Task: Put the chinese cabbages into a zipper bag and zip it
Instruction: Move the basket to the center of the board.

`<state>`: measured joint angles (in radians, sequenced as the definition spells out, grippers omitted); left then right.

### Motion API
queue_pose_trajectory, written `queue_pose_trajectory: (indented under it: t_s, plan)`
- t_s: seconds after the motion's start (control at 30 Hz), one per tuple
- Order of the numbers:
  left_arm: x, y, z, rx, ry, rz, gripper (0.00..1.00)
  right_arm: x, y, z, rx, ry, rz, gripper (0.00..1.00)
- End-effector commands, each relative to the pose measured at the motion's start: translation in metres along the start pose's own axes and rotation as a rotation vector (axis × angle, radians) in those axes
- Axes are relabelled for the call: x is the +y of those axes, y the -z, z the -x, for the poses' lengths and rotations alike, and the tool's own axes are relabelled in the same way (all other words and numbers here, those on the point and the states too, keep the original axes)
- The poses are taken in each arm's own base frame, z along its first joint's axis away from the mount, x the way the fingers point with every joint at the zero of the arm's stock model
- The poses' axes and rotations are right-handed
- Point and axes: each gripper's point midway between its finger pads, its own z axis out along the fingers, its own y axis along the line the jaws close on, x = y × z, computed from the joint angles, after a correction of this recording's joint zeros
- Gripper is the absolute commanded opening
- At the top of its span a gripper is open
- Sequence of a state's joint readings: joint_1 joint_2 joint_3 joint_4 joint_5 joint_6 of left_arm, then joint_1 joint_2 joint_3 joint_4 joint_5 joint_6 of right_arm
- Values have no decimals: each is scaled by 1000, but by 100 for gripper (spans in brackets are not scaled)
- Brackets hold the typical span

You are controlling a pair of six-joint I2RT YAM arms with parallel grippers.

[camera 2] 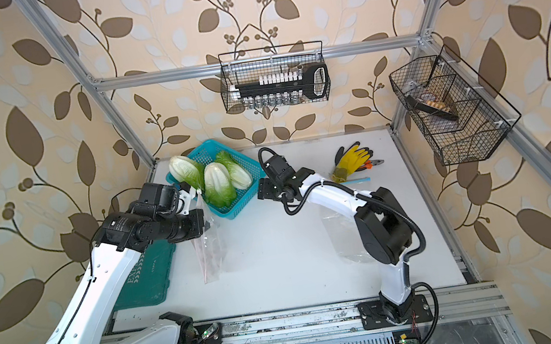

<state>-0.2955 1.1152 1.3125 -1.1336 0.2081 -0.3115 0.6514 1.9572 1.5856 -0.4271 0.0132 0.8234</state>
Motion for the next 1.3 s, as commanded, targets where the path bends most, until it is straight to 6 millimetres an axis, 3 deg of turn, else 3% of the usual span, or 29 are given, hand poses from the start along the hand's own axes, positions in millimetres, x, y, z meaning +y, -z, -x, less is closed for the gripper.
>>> queue_pose_trajectory:
  t_s: [0.0,0.17,0.27,0.47,0.73,0.9,1.0,1.07,1.2,1.27]
  plan:
    - [7,9,-4,-12,-29,41,0,18,-24,12,-22,-33,8,80]
    - [5,12,-2,-23,-29,36,0,28,-60,30,-35,-80,12,79]
    - [6,15,1,-34,-28,46,0,21,-82,28,-3,-97,-22,76]
    - [19,31,6,-76,-32,133,0,-5,-90,35,-4,-102,-66,66]
    - [8,46,17,-126,-42,94,0,-65,-61,59,-7,-24,-130,48]
    - [-3,43,22,-122,-45,46,0,-114,-33,52,6,26,-210,42]
    - [-11,34,26,-107,-56,25,0,-132,-14,43,15,86,-267,42]
    - [-19,26,29,-98,-74,13,0,-129,1,41,20,110,-262,47]
    - [-45,6,35,-75,-145,7,0,-96,36,34,15,181,-173,66]
    - [-56,-5,38,-69,-164,6,0,-86,53,26,25,208,-151,70]
